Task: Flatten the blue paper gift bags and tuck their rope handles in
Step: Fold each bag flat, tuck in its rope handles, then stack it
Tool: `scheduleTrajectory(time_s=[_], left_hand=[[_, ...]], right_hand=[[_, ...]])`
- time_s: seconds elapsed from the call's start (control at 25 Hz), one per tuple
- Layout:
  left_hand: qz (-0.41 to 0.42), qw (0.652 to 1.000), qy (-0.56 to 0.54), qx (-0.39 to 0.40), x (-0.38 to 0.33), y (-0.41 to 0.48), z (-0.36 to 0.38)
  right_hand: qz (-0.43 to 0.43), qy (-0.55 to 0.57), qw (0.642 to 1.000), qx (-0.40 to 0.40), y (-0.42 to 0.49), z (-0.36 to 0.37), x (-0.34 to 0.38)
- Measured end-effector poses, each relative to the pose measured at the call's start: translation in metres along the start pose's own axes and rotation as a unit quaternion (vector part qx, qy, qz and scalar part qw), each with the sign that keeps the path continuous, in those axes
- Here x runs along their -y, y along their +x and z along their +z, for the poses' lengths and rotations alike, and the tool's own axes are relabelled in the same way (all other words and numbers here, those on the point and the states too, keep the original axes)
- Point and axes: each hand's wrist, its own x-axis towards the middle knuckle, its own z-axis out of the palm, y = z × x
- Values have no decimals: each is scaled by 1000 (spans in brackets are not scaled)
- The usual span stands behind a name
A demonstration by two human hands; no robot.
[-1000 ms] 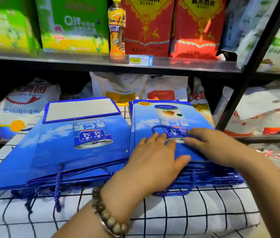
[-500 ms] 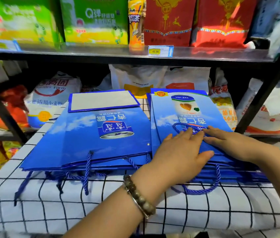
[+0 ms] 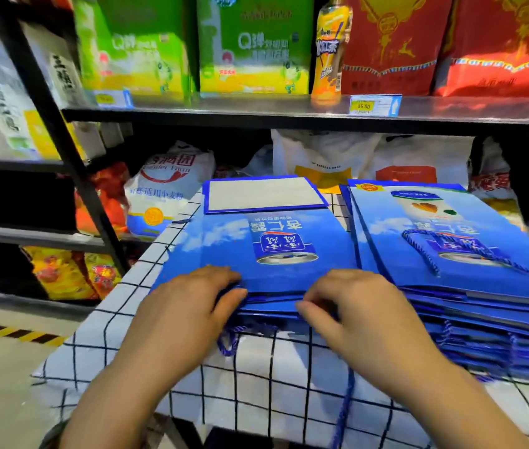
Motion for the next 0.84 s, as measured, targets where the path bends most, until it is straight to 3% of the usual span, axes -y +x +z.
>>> scheduleTrajectory(time_s=[0.28, 0.32, 0.44, 0.64, 0.72, 0.76, 0.84], left_hand=[[-24, 996, -48, -76, 22, 7, -6], [-26, 994, -53, -90, 22, 7, -6], [-5, 991, -81, -109, 22, 7, -6], [-9, 946, -263, -189, 26, -5, -11], [-12, 923, -316, -218, 28, -15, -18], [-12, 915, -343, -211, 27, -21, -22], [2, 924, -362, -124, 21, -30, -26]], right_hand=[[-27, -8, 997, 73, 6, 61, 65], [-27, -33, 998, 53, 5, 71, 67], [-31, 34, 999, -27, 1, 90, 64], [-66, 85, 992, -70, 1, 87, 68], [-7, 261, 960, -100, 3, 70, 69], [37, 376, 923, -78, 5, 61, 68], [86, 532, 842, -42, 7, 45, 65]])
